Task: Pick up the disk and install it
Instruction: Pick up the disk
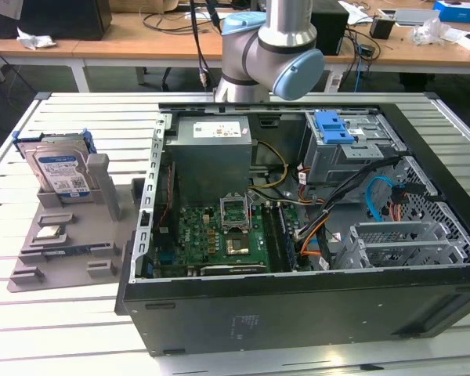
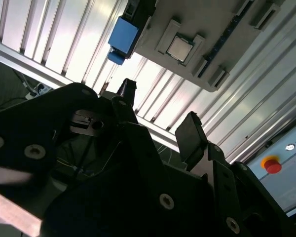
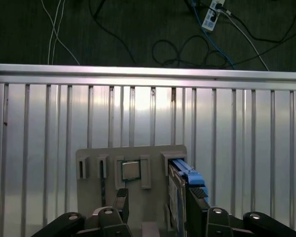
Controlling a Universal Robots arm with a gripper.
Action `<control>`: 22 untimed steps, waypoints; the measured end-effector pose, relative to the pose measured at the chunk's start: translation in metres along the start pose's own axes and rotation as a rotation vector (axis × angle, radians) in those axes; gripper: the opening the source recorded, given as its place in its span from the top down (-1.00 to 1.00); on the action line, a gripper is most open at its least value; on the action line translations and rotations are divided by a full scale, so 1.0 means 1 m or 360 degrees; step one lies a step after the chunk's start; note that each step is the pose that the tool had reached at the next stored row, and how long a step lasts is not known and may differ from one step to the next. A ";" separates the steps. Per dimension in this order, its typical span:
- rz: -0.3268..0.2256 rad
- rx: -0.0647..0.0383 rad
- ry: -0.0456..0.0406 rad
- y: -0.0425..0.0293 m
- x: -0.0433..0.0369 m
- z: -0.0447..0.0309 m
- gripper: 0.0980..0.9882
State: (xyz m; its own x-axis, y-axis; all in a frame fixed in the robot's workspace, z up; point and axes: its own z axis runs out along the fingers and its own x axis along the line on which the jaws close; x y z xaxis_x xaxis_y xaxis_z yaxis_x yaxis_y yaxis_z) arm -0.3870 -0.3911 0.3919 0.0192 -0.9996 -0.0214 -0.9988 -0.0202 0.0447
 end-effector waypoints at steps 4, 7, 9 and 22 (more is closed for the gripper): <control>0.0000 0.0000 0.0000 -0.0037 -0.0045 0.0001 -0.13; 0.0000 0.0000 0.0000 -0.0065 -0.0074 0.0001 -0.13; 0.0000 0.0000 0.0000 -0.0097 -0.0107 0.0003 -0.13; 0.0000 0.0000 0.0004 -0.0247 -0.0280 0.0120 -0.13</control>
State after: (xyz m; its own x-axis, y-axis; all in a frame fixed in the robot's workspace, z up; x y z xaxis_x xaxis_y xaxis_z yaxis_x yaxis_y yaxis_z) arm -0.3634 -0.3624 0.3794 0.0192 -0.9996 -0.0189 -0.9988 -0.0200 0.0447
